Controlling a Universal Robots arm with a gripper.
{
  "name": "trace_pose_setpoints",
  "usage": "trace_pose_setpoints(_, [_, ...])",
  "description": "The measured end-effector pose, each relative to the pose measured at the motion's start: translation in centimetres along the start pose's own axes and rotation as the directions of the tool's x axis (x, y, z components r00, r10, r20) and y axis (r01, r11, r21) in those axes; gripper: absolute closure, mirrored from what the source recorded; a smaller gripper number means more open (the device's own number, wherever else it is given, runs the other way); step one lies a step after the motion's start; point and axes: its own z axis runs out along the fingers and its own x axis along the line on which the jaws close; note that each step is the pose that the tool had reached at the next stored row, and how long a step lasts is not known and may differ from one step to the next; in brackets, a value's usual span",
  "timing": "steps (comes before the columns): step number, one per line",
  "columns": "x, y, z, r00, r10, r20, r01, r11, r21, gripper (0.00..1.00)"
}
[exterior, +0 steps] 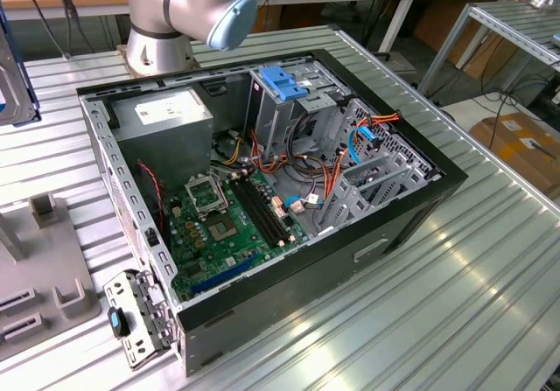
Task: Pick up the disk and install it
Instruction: 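Pick up the disk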
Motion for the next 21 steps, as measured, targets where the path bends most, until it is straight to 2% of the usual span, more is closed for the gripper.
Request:
trace_pose_setpoints(7, [0.02,-1.45,0.0,1.0,0.0,0.0,0.0,1.0,0.0,0.65])
trace_pose_setpoints(21, [0.04,-3.38,-0.01,1.0,0.0,0.0,0.0,1.0,0.0,0.65])
